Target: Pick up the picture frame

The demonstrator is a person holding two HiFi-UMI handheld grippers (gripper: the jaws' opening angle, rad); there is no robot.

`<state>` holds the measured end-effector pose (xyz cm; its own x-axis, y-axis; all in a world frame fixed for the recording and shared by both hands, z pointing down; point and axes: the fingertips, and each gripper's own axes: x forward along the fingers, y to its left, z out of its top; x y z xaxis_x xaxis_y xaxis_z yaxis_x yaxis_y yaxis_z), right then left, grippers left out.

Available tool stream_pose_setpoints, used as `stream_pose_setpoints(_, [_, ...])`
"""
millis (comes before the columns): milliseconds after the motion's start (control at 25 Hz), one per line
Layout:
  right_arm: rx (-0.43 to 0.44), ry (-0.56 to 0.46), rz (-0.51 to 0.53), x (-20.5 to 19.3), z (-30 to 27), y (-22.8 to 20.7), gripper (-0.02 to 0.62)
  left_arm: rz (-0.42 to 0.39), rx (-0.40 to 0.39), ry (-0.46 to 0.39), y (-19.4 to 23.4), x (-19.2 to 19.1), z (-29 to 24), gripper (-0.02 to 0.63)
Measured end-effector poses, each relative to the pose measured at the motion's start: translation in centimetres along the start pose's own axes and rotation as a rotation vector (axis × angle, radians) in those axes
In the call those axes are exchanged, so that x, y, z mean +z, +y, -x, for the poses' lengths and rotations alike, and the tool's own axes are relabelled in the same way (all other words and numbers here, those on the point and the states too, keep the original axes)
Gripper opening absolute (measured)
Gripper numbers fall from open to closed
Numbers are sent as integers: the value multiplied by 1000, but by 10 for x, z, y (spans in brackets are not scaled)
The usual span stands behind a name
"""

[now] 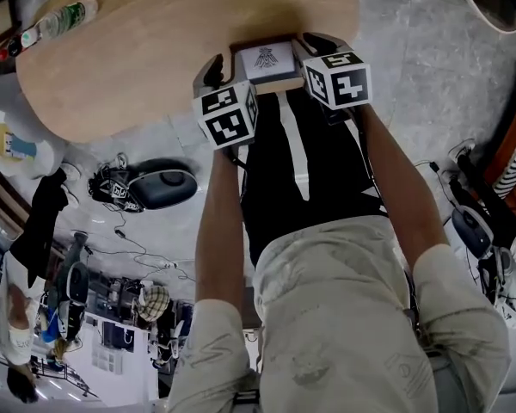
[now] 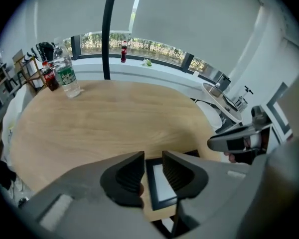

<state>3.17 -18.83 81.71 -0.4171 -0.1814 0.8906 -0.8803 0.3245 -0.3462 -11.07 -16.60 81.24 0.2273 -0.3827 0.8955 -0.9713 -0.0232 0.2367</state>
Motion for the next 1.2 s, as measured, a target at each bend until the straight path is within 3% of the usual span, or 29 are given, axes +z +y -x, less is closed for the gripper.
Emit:
stream_pose_setpoints(200, [2, 74, -32, -29, -21, -1, 114, -4, -43, 126, 0, -34, -21, 150])
stream_pose_setpoints(360, [-7, 120, -56, -44, -33, -3, 121, -1, -47, 170, 5, -47, -31, 160])
stream_pose_setpoints(680, [9, 176, -80, -58, -46, -4, 121, 35, -62, 207, 9, -63, -46, 161])
stream_pose_setpoints(960, [-8, 176, -94, -56, -48, -6, 97, 45, -55, 184, 12, -64, -48, 160])
stream_pose_setpoints(1080, [-14, 177, -88, -53, -50, -4, 89, 22, -57, 189, 10, -61, -48, 103])
stream_pose_setpoints(1200, [-20, 186, -83, -55, -48, -4, 87, 32, -58, 199, 8, -62, -47, 97])
